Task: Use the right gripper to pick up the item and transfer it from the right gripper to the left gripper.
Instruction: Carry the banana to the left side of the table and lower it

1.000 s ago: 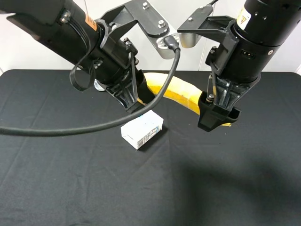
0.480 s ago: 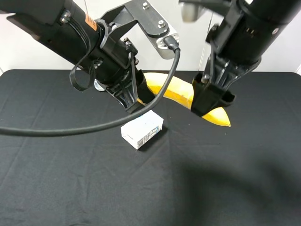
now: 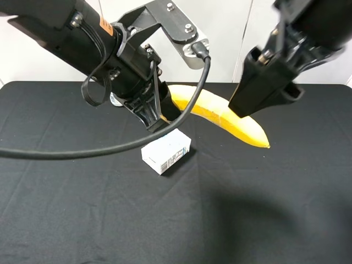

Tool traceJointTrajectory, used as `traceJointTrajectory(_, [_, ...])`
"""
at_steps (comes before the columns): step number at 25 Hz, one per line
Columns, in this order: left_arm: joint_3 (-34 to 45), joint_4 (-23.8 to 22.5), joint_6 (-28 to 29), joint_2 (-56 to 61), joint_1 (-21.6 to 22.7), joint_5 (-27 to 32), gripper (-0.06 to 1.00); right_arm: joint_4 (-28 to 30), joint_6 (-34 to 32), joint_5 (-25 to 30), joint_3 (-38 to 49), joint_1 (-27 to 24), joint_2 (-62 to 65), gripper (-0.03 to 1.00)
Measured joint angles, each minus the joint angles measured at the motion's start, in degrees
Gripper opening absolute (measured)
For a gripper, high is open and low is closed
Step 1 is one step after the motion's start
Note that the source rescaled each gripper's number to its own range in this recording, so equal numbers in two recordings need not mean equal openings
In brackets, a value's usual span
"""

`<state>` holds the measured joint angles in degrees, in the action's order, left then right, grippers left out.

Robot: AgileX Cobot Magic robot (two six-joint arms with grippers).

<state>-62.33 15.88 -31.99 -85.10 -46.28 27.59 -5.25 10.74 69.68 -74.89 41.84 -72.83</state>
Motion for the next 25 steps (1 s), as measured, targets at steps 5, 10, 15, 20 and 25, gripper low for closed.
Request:
traceJointTrajectory(5, [0.0,0.0,0.0,0.0,0.0,0.0,0.0,0.1,-3.5,-0.1,2.6,0.0,6.2,1.0])
traceJointTrajectory(10, [0.0,0.0,0.0,0.0,0.0,-0.2,0.0,0.8,-4.7,-0.1,10.6,0.0,14.9,1.0])
traceJointTrajectory(15, [0.0,0.0,0.0,0.0,0.0,-0.2,0.0,1.4,-8.3,-0.1,20.1,0.0,25.0,1.0])
traceJointTrajectory(20, [0.0,0.0,0.0,0.0,0.0,-0.2,0.0,2.8,-10.3,0.0,28.0,0.0,36.3,1.0])
traceJointTrajectory(25, [0.0,0.0,0.0,0.0,0.0,-0.2,0.0,3.4,-11.4,-0.6,34.5,0.0,48.4,1.0])
